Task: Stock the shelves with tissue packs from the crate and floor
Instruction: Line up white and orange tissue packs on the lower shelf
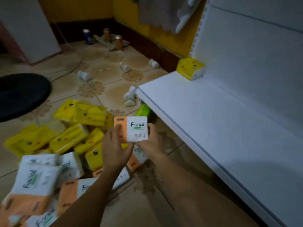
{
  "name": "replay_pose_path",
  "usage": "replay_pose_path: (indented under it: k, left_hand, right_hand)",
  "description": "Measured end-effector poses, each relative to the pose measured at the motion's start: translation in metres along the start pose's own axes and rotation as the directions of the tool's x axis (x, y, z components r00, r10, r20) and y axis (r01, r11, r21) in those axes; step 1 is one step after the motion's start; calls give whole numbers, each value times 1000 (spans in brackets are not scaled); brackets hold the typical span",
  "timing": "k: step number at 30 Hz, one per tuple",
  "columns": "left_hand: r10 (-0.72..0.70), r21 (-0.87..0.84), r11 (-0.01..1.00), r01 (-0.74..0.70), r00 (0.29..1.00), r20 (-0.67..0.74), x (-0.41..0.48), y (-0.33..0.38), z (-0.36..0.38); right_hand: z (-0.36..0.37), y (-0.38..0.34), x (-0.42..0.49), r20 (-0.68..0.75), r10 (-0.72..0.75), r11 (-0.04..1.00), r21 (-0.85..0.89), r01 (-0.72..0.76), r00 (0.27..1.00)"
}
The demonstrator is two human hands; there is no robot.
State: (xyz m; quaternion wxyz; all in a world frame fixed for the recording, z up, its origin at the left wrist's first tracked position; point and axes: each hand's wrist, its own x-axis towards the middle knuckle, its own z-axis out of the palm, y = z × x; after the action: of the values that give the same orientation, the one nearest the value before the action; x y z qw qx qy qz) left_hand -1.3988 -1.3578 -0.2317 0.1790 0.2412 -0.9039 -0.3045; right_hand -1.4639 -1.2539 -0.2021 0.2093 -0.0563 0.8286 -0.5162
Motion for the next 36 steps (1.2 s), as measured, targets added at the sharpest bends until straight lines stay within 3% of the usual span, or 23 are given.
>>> replay_pose_path:
  k: [4, 7, 14, 21, 26, 29, 32, 36]
  left_hand:
    - [90, -154, 985, -77, 993, 74, -2, 58, 22]
    - [151, -224, 968, -113, 976, 160, -13, 102, 36]
    - [361, -234, 920, -314, 912, 194, -32, 193, 69]
    - [565, -270, 824, -498, 756, 331, -68, 253, 114]
    - [607, -374, 794, -479, 659, 444, -95, 285, 154]
    - [611, -319, 783, -534, 566, 553, -113, 291, 172]
    - [651, -221, 706, -673, 494, 576, -121, 295, 184]
    - [682, -142, 579, -803, 381, 624, -125, 292, 191]
  right_hand:
    - [-68, 4, -26, -178, -119, 992, -67, 109, 977]
    - [-109, 21, -44, -282, -133, 987, -124, 102, 950]
    - [-215, 50, -68, -378, -137, 985, -147, 87, 916]
    - [-298, 99, -113, -519, -87, 975, -222, -35, 850]
    - [-340, 142, -136, -704, 8, 974, -156, -166, 710]
    - [-348, 178, -149, -788, 103, 970, -55, -236, 607]
    - [-362, 199, -160, -834, 205, 947, 38, -318, 512]
    - [-389, 211, -168, -835, 240, 903, 5, -429, 495]
